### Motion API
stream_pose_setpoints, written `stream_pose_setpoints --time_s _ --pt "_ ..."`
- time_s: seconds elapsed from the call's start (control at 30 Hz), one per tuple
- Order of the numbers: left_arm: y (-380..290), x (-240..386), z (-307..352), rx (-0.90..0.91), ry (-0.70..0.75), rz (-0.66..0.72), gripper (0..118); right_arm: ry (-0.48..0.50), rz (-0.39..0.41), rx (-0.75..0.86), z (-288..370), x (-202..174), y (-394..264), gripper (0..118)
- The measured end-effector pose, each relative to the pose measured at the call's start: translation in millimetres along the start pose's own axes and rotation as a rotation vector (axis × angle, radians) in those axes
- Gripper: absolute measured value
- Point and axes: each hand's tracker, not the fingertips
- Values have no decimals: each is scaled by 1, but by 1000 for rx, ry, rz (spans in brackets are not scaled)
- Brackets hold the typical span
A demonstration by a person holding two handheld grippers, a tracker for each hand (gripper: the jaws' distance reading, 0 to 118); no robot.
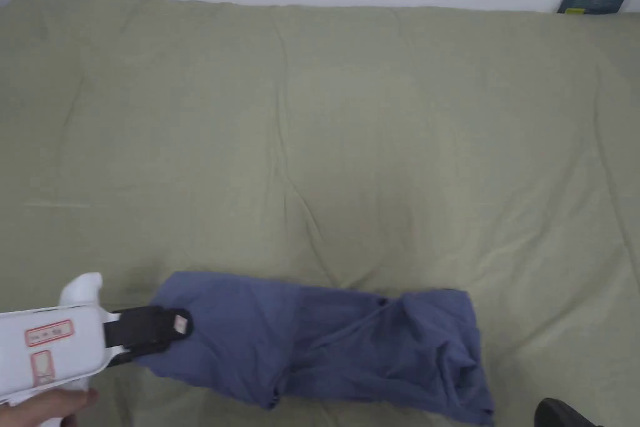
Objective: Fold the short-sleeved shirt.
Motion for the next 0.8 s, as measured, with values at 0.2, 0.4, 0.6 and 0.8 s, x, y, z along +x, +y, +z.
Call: stream_pose_setpoints --time_s 0.2,0.4,0.6,0.8 --pt "-5 44 15 42 153 -89 15 14 8 1 3 0 -2 0" --pt "-41 166 -17 123 166 -222 15 22 13 29 14 6 -3 0" --pt "-99 248 -116 99 227 -396 15 -1 2 46 34 24 -14 0" --pt "-127 244 -172 4 280 -440 41 -47 -41 47 49 41 -20 0"
